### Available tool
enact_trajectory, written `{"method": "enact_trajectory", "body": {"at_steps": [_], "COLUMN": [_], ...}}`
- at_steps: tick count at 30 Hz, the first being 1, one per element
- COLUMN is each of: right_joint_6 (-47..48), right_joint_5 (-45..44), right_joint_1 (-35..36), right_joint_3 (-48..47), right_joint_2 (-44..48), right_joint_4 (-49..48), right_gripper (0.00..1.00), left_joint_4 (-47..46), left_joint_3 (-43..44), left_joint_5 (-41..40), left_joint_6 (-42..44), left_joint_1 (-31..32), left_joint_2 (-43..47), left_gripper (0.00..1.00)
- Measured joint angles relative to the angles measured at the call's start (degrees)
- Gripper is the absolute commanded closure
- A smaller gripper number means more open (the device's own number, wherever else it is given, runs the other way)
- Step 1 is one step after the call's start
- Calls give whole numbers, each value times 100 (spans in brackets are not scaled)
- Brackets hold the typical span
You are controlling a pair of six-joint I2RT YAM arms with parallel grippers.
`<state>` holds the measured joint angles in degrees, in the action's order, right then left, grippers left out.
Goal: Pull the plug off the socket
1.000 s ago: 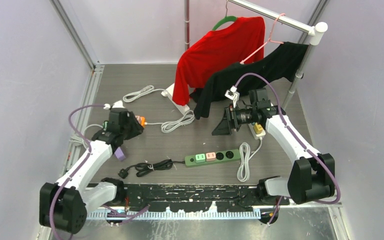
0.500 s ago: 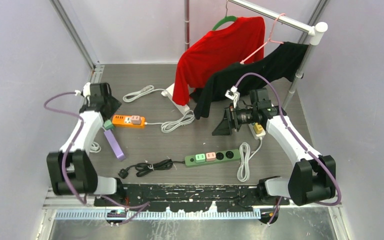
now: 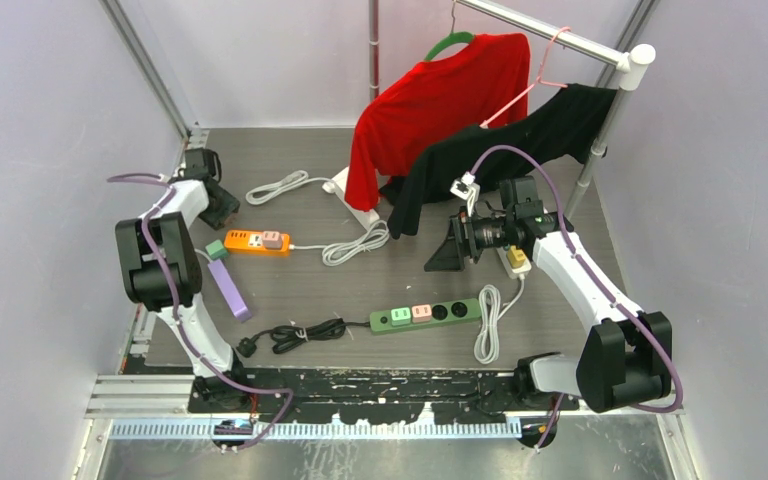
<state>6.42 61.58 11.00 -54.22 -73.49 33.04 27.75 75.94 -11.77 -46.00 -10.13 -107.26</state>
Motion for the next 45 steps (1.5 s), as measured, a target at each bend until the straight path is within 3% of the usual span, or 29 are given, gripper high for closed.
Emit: {"method": "enact_trajectory", "body": {"at_steps": [6, 12, 28, 36, 45], "right_joint_6": [61, 90, 238, 695, 1792], "right_joint_5": [0, 0, 2, 50, 107], "right_joint_1": [0, 2, 0, -17, -48], "right_joint_3": [0, 0, 0, -79, -186], "right_joint_2": [0, 0, 0, 39, 306], "right_joint_4": [0, 2, 146, 509, 1224], "right_gripper": [16, 16, 16, 16, 13], "left_joint_4": [103, 116, 254, 7, -748], "left_joint_3": [103, 293, 289, -551, -1912], "left_joint_5": [37, 68, 138, 822, 2205], "left_joint_6": [164, 273, 315, 315, 520], "left_joint_1": [-17, -17, -44, -46, -50], "left_joint_2": [-118, -188, -37, 1471, 3036], "left_gripper": [71, 51, 48, 40, 29]}}
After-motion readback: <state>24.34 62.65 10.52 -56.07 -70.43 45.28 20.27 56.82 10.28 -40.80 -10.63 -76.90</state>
